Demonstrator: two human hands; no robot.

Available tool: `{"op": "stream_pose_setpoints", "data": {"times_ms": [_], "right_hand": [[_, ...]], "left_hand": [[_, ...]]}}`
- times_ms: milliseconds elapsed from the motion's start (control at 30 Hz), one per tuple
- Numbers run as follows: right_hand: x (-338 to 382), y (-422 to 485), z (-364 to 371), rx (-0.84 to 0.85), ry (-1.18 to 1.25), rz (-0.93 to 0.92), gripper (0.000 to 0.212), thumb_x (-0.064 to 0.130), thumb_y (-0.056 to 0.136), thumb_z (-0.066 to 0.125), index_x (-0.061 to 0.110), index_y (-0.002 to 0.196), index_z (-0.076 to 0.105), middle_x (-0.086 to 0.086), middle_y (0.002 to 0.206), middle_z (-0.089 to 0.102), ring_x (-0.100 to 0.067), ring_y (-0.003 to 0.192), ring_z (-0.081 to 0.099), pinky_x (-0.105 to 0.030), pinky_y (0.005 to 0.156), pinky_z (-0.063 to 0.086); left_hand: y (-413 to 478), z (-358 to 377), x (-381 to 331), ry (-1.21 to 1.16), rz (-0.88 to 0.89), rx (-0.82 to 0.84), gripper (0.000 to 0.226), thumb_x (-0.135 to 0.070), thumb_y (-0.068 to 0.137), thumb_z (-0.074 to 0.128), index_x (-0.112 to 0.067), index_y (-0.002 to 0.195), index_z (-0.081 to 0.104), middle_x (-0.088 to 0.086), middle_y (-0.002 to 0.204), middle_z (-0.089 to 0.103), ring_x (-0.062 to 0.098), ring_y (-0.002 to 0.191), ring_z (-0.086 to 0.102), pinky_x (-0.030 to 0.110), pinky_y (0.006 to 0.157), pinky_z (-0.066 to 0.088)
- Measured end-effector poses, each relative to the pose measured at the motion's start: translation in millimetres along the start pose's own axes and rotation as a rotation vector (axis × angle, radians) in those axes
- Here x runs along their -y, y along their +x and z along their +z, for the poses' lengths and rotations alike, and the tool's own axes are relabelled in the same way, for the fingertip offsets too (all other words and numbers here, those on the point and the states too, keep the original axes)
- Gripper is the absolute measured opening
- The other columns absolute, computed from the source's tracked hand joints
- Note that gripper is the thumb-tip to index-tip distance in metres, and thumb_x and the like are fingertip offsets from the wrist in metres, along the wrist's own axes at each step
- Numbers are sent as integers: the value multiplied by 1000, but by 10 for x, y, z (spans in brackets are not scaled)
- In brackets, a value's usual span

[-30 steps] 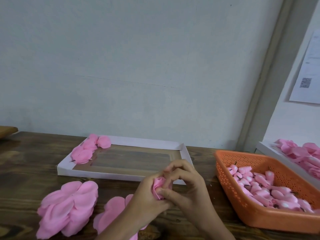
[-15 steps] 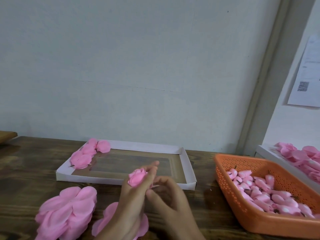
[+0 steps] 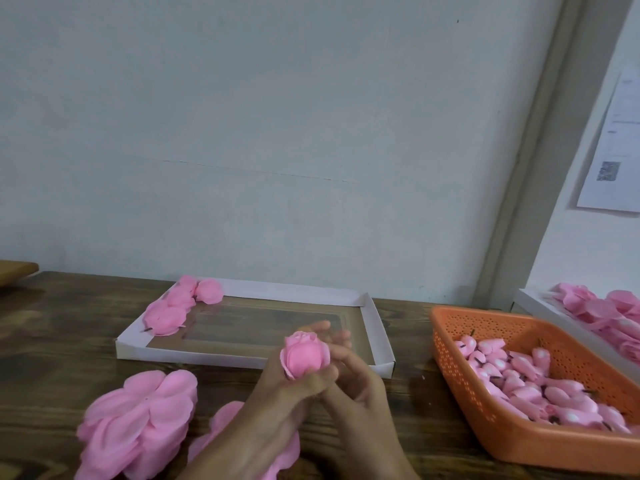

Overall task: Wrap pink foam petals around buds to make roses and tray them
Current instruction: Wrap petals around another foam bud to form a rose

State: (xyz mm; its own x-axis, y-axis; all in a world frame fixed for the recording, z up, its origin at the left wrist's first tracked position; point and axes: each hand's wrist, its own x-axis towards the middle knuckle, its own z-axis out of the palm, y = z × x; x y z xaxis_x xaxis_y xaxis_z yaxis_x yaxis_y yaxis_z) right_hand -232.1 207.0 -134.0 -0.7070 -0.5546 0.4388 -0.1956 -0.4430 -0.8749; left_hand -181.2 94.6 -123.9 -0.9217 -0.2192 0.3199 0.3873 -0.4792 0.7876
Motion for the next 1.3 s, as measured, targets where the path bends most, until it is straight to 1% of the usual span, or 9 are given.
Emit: {"op": "stream_pose_setpoints", "data": {"times_ms": [167, 500, 567, 667, 767, 867, 967, 1133, 1300], "right_hand": [[-12, 18, -30, 17, 65, 134, 39, 28, 80, 84, 16, 117, 78, -21, 114, 77, -36, 117, 71, -43, 101, 56], [58, 17, -62, 120, -40, 109, 21, 20, 92, 77, 9, 110, 73, -16, 116, 75, -34, 113, 71, -44, 95, 59], [78, 21, -60, 122, -58, 144, 24, 27, 90, 77, 10, 108, 72, -15, 109, 76, -32, 103, 72, -49, 95, 58], [59, 9, -58, 103, -69, 198, 26, 22, 92, 72, 9, 115, 71, -8, 96, 75, -24, 90, 70, -35, 81, 59], [54, -24, -29, 99, -74, 180, 31, 11, 97, 64, 9, 128, 64, -6, 106, 76, -22, 94, 70, -30, 80, 57], [59, -26, 1, 126, -74, 152, 40, 10, 98, 66, 13, 138, 61, -15, 119, 74, -23, 97, 70, -32, 82, 56], [46, -10, 24, 120, -34, 200, 38, 22, 94, 71, 20, 131, 71, -10, 105, 76, -21, 96, 69, -30, 81, 54], [-41, 2, 113, 41, 228, 399, 42, 35, 80, 82, 14, 116, 77, -11, 80, 66, -22, 78, 64, -32, 70, 51], [-24, -51, 148, 86, 356, 352, 56, 22, 84, 86, 10, 135, 65, -19, 126, 71, -33, 109, 69, -35, 76, 57]], "left_hand": [[20, -101, -91, 89, -46, 214, 50, -31, 64, 101, -12, 104, 78, 22, 137, 65, 41, 137, 56, 44, 109, 51], [9, -78, -123, 196, -58, 160, 34, -28, 69, 98, -15, 77, 68, 28, 133, 66, 42, 132, 60, 51, 106, 47], [9, -57, -135, 203, -112, 149, 34, -32, 68, 98, -17, 78, 70, 24, 135, 67, 38, 127, 64, 43, 91, 50], [-3, -66, -117, 213, -200, 59, 51, -43, 62, 99, -11, 97, 79, 18, 132, 70, 31, 105, 68, 26, 60, 48], [21, -72, -49, 247, -178, -72, 76, -53, 56, 98, -8, 114, 78, 21, 108, 75, 33, 90, 64, 24, 53, 43], [61, -100, -18, 235, -151, -142, 59, -46, 56, 91, -11, 103, 82, 24, 105, 76, 31, 87, 70, 33, 62, 47], [26, -62, -68, 236, -139, -57, 36, -42, 66, 87, -15, 90, 82, 20, 117, 75, 26, 85, 73, 29, 59, 42], [-28, -85, -80, 297, -94, -71, 55, -49, 64, 96, -3, 88, 76, 50, 101, 59, 41, 81, 51, 29, 59, 32], [2, -34, -124, 330, 33, -111, 25, -36, 71, 87, -13, 75, 77, 19, 100, 78, 33, 100, 77, 34, 75, 62]]}}
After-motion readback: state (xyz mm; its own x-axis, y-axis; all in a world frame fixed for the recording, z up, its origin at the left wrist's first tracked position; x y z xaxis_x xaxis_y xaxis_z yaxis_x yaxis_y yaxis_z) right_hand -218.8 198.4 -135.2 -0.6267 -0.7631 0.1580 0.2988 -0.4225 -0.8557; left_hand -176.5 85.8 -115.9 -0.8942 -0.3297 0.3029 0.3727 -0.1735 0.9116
